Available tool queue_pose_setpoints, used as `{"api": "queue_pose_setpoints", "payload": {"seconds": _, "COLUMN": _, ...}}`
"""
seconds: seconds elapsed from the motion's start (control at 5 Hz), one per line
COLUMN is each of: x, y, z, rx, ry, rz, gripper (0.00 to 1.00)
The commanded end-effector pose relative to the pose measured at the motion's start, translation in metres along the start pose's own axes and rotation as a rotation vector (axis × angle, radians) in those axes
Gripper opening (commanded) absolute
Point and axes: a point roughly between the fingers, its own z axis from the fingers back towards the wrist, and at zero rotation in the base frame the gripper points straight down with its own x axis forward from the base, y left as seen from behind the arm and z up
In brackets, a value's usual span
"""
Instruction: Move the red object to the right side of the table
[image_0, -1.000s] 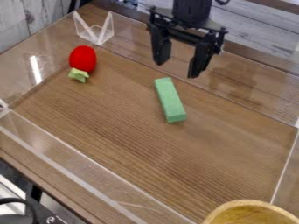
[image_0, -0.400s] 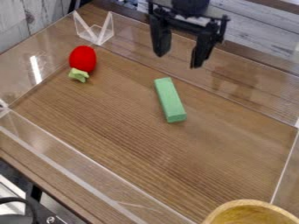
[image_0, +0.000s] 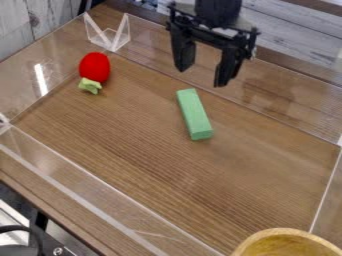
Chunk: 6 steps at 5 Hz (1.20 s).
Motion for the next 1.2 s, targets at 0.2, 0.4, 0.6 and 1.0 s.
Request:
{"api": "queue_pose_setpoints", "payload": {"seconds": 0.2, "x": 0.017, "y": 0.01, "z": 0.021, "rx": 0.01, "ry": -0.059, "rz": 0.123, "gripper": 1.0}}
{"api": "queue_pose_setpoints", "payload": {"seconds": 0.4, "x": 0.015, "y": 0.011, "z": 0.015, "rx": 0.008, "ry": -0.031, "rz": 0.093, "gripper": 1.0}}
{"api": "queue_pose_setpoints", "payload": {"seconds": 0.6, "x": 0.013, "y": 0.022, "z": 0.012, "rx": 0.006, "ry": -0.017, "rz": 0.081, "gripper": 1.0}}
{"api": "queue_pose_setpoints", "payload": {"seconds": 1.0, "x": -0.001, "y": 0.078, "z": 0.012, "rx": 0.01, "ry": -0.037, "rz": 0.109, "gripper": 1.0}}
